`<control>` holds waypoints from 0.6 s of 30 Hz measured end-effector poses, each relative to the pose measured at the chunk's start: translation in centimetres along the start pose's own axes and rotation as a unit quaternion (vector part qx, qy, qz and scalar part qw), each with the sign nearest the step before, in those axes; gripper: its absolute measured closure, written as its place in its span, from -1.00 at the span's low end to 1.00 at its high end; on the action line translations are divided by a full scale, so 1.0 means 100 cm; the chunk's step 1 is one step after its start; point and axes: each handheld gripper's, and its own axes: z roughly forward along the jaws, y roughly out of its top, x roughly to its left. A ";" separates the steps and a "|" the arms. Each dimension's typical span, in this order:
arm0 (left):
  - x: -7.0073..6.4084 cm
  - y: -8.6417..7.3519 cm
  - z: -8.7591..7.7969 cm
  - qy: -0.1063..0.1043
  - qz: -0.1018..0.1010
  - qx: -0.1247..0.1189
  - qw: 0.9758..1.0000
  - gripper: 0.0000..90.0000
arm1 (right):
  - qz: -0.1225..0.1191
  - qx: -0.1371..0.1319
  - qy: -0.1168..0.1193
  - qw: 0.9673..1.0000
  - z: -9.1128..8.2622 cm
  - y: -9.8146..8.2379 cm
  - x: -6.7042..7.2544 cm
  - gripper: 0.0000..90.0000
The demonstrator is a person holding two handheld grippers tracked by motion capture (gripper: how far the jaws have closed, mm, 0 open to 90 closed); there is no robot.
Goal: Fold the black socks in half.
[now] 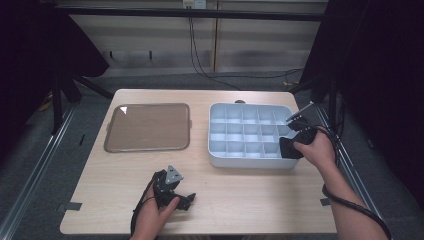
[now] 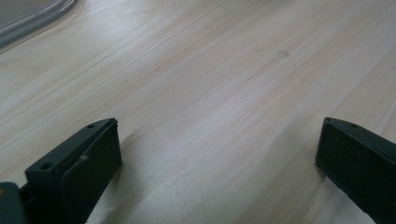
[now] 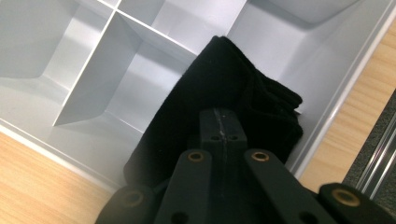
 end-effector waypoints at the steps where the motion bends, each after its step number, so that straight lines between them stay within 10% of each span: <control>1: 0.000 0.000 0.000 0.000 0.000 0.000 1.000 -1.00 | -0.001 0.001 -0.001 1.000 0.000 0.000 0.000 1.00; 18: 0.000 0.000 0.000 -0.001 0.002 0.001 1.000 -1.00 | 0.005 0.020 -0.003 1.000 0.023 -0.013 -0.007 1.00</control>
